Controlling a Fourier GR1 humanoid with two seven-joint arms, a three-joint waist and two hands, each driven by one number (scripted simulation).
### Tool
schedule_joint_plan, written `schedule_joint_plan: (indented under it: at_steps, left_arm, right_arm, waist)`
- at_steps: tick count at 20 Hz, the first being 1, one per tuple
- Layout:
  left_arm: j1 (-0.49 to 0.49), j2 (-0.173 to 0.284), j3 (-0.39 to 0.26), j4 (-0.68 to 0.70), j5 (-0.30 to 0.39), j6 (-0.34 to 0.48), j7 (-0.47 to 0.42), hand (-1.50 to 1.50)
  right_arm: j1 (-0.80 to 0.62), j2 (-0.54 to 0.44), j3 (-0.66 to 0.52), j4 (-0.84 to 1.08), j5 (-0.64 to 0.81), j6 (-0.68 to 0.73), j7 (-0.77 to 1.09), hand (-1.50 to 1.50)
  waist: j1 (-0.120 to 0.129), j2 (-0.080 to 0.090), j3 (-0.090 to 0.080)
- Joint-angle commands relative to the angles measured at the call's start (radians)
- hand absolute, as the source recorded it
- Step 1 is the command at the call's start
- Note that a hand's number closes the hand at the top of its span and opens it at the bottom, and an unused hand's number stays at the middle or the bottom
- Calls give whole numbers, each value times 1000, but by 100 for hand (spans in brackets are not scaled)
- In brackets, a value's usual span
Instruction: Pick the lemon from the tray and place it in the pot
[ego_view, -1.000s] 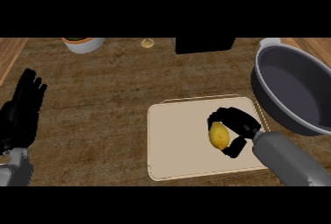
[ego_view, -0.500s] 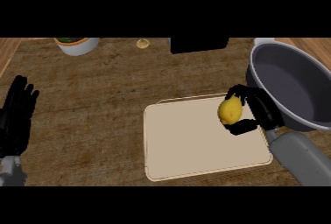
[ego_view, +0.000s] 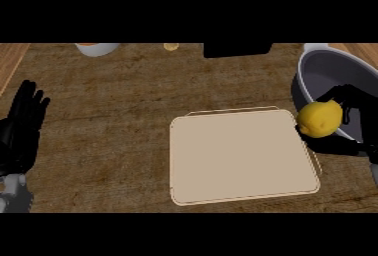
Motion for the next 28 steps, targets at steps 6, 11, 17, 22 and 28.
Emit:
schedule_joint_plan:
  at_steps: [6, 11, 17, 22, 28]
  left_arm:
    - [-113, -27, -13, 66, -15, -46, 3, 0]
    - [-86, -55, -53, -12, -40, -43, 54, 0]
    - [-104, -77, -61, 40, -51, -53, -17, 0]
    - [-117, -68, -43, 9, -54, -49, 45, 0]
    - [-154, -67, -11, 70, -48, -80, 31, 0]
  right_arm:
    - [241, -113, -295, -193, -143, 64, 79, 150]
    - [167, -16, -372, 59, -210, 134, -84, 150]
    - [95, -98, -328, 308, 119, -27, -129, 150]
    - [-57, -8, -287, 565, 220, -37, -173, 150]
    - [-240, 60, -356, 947, 174, 47, -413, 150]
  waist:
    - [85, 26, 4]
    - [107, 28, 5]
    - [137, 43, 4]
    - [131, 33, 5]
    - [127, 34, 6]
